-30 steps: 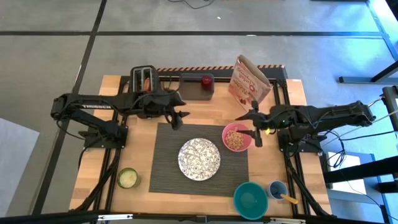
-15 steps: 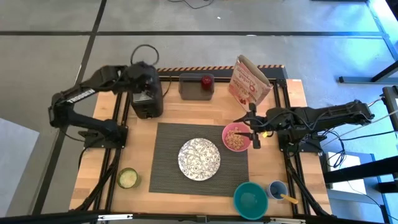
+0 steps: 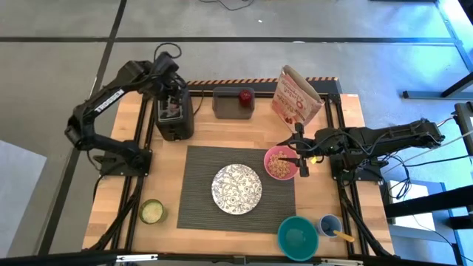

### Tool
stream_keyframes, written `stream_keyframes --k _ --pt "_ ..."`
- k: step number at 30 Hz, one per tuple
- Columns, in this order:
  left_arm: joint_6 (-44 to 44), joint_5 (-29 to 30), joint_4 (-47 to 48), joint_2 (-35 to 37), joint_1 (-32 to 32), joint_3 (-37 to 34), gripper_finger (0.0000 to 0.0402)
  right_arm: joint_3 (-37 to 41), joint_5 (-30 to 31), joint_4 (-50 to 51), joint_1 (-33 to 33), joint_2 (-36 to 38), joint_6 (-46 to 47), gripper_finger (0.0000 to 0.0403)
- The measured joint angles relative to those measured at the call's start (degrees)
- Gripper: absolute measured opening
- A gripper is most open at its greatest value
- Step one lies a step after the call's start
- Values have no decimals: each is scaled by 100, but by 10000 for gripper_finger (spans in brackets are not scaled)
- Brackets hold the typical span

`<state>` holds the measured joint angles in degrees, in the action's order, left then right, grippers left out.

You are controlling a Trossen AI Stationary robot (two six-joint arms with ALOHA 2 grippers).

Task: Arrange a breakfast setting
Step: Put the bagel on the white plate

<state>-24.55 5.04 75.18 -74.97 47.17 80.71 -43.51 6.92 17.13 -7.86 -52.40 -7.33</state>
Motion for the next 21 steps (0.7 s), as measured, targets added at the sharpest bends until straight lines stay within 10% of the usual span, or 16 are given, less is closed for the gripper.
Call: stream_keyframes --k 21 --pt "113 5 -66 -679 302 -7 192 0 -5 21 0 2 105 218"
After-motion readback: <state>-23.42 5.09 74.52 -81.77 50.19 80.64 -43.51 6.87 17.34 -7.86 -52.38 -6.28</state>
